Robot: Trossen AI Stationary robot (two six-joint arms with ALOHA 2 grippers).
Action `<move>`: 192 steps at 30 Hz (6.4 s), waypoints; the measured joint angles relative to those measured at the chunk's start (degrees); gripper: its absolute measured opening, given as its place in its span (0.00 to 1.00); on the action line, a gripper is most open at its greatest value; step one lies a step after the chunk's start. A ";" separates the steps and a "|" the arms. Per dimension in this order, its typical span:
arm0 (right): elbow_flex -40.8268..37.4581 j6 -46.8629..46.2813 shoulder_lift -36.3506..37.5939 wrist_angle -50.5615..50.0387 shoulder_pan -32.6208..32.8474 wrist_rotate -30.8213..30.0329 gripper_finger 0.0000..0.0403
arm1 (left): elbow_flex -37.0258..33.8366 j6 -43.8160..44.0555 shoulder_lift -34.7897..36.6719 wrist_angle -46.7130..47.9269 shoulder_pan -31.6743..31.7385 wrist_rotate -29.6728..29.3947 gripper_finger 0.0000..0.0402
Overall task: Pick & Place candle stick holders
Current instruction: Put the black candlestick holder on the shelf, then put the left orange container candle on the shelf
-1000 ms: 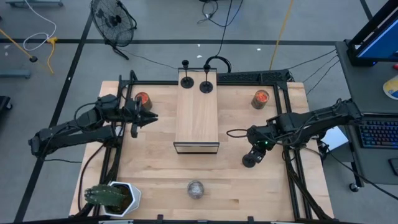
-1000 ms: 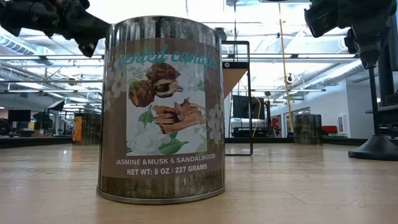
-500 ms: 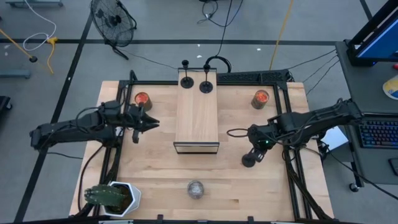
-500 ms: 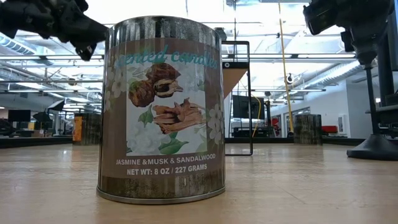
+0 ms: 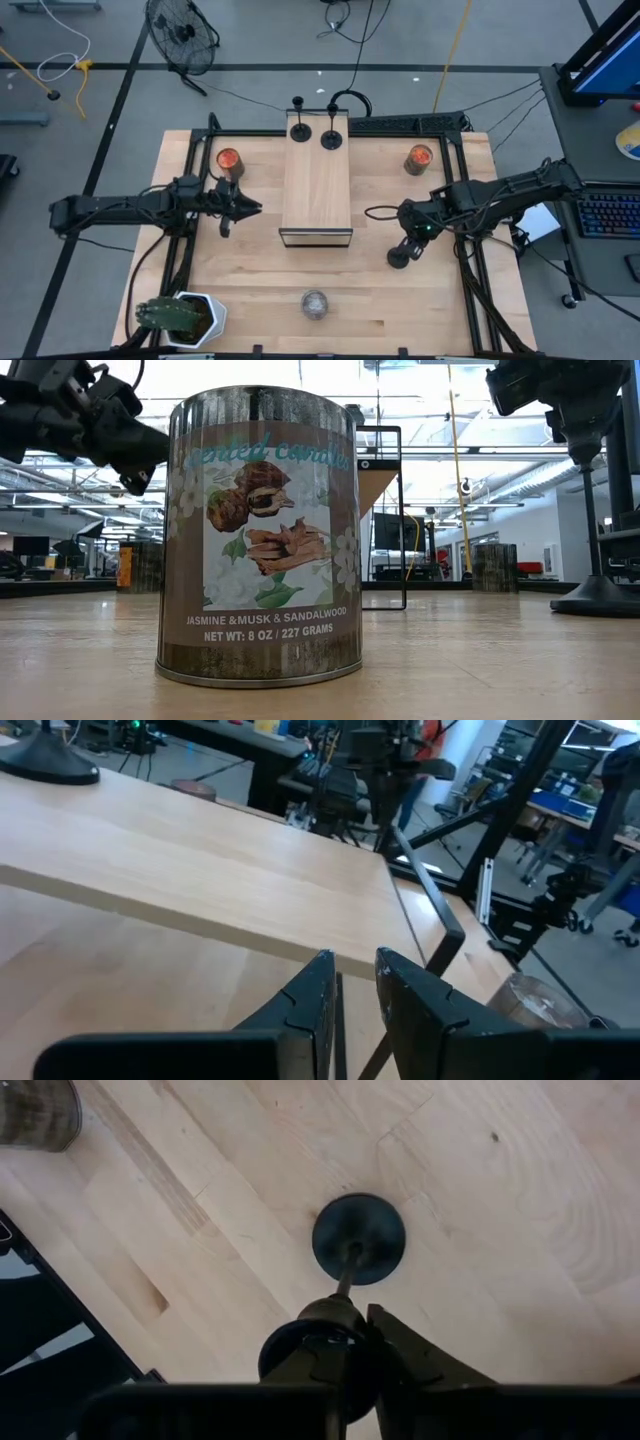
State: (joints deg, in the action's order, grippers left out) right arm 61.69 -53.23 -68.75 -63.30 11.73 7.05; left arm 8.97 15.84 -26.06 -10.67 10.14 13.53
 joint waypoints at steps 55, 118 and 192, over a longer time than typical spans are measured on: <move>27.23 1.30 -0.05 -15.32 -1.89 -5.83 0.03 | -0.02 0.85 -0.17 -2.46 -0.86 -1.63 0.20; 69.83 50.84 -38.43 -8.88 -35.21 3.71 0.03 | -0.02 0.83 -0.17 -1.14 -0.88 -1.41 0.20; 69.81 53.09 -38.40 6.51 -36.40 3.52 0.25 | 0.00 0.35 -0.16 -1.10 -0.86 -1.45 0.20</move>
State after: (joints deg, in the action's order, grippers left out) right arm 131.50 -0.14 -107.15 -56.78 -24.67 10.57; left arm 8.97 16.19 -26.22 -11.77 9.28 12.08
